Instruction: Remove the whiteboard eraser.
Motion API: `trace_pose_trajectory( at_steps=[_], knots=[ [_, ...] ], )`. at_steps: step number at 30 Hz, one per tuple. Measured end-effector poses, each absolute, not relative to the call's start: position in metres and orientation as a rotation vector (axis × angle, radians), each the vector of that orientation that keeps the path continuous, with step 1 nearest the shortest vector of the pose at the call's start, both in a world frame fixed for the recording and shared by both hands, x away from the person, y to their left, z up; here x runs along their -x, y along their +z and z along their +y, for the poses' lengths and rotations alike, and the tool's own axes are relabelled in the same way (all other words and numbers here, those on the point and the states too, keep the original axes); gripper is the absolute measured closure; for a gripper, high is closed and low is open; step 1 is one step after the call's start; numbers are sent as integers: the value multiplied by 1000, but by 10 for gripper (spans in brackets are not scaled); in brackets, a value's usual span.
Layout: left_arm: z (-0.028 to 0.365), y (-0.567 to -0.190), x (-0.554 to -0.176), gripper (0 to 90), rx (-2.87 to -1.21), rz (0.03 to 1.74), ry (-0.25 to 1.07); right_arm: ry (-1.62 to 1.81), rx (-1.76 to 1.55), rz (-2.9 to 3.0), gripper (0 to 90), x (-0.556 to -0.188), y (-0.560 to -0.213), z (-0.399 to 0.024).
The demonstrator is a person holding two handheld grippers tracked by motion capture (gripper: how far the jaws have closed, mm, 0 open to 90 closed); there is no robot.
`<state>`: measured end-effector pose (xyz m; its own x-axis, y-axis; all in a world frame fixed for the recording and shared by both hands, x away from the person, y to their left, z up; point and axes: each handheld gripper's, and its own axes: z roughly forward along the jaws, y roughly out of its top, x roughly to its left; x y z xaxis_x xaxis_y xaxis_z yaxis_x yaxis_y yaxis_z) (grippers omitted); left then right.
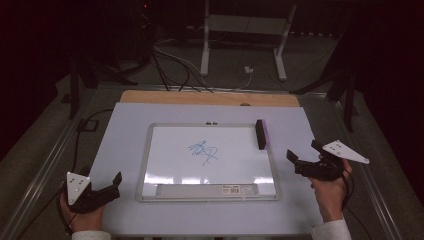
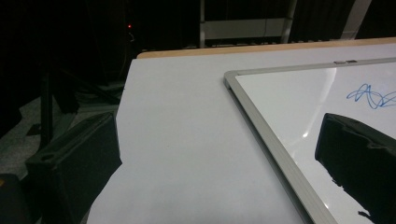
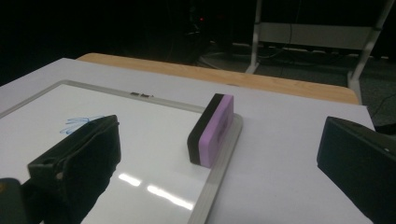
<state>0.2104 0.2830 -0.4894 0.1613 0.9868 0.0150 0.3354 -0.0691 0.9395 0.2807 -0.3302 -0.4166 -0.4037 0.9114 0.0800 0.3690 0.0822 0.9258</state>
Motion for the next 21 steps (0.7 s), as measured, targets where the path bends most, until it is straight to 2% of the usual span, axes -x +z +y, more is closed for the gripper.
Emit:
trace_pose_trajectory(
  at_steps=[21],
  knots=[
    [283,-490,-211,9,-1569,1318,932,1307,-1334,1847,2,-323,-415,-322]
  ],
)
